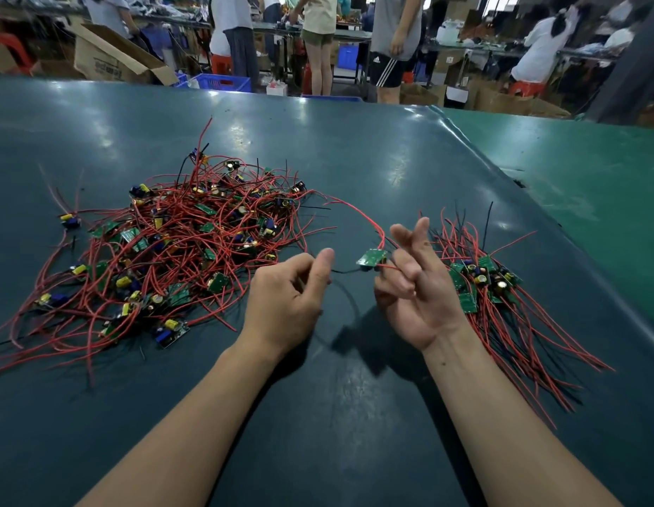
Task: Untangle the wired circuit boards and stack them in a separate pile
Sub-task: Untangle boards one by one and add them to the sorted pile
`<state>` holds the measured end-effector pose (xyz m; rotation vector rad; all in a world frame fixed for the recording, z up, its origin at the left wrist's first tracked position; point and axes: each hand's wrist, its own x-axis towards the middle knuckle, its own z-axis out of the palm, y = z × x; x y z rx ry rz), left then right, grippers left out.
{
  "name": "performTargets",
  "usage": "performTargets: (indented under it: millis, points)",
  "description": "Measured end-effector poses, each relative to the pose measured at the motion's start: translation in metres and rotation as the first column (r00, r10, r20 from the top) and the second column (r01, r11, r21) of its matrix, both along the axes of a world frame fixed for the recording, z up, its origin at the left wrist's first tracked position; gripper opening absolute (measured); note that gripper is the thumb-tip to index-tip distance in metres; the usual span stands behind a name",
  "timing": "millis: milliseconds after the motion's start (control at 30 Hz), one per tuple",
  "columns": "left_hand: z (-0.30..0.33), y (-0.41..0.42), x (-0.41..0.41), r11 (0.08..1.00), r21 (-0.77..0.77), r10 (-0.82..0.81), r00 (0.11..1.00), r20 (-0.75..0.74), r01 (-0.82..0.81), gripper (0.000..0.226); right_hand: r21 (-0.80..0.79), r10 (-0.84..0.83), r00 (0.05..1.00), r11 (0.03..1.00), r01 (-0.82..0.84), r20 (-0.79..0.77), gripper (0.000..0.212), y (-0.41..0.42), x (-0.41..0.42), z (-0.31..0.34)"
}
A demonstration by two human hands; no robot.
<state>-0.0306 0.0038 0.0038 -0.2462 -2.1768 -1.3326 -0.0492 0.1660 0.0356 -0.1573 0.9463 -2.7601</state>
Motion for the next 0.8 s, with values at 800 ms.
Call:
performTargets:
  millis: [800]
  points:
    - [0.017, 0.007, -0.002, 0.35, 0.911, -0.624, 0.78, 0.053, 0.218, 0.011, 0.413, 0.081, 0.975, 0.911, 0.012, -0.207, 0.03, -0.004, 0.01, -0.012]
